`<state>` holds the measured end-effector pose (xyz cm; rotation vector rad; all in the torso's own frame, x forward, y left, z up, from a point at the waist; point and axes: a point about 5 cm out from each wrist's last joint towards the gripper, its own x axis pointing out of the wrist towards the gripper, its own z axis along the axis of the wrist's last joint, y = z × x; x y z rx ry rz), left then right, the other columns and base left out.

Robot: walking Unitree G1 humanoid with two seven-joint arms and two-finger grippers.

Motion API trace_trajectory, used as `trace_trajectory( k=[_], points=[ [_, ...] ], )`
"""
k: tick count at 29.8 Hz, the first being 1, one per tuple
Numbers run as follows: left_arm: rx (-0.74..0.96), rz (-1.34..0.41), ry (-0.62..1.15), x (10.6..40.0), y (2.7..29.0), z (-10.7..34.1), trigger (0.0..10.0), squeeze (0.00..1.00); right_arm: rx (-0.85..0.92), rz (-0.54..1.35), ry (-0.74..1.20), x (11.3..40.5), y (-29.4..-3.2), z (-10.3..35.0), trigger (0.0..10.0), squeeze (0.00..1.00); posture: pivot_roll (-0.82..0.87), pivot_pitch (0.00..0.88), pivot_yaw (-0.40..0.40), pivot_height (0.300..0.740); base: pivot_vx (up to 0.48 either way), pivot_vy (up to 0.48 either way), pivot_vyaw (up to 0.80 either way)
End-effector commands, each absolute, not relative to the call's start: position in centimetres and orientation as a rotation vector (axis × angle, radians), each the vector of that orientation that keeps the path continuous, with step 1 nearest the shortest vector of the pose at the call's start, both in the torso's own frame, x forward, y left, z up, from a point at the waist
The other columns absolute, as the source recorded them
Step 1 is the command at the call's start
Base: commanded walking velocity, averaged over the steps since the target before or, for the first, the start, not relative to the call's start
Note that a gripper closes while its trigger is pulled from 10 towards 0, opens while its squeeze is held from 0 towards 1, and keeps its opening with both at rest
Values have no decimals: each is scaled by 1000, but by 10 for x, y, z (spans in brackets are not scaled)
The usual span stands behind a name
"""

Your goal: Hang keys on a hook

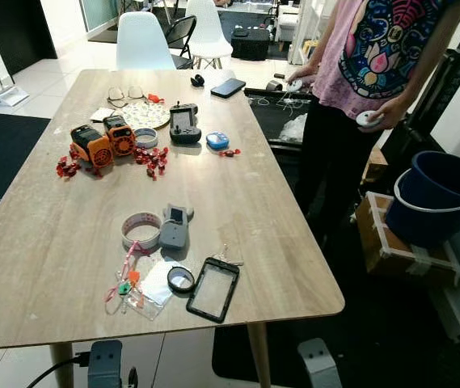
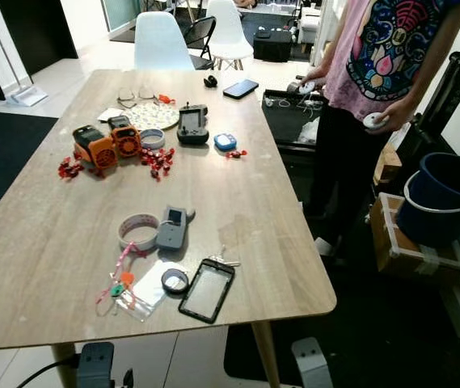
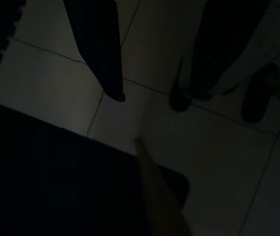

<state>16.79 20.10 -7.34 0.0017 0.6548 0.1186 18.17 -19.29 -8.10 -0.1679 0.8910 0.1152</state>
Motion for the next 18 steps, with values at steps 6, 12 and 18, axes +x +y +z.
trace_trajectory(
  k=[6,12,18],
  points=[
    [15,126,684,164,205,-76,10000,0,-162,-270,839,177,-265,-66,10000,0,62,63,-41,740,0,0,0],
    [14,126,685,164,204,-76,10000,0,-198,-497,710,189,-318,-35,10000,0,58,61,-43,740,0,0,0],
    [10,124,689,164,202,-77,10000,0,-179,-703,447,229,-372,33,10000,0,47,55,-48,740,0,0,0]
  ],
)
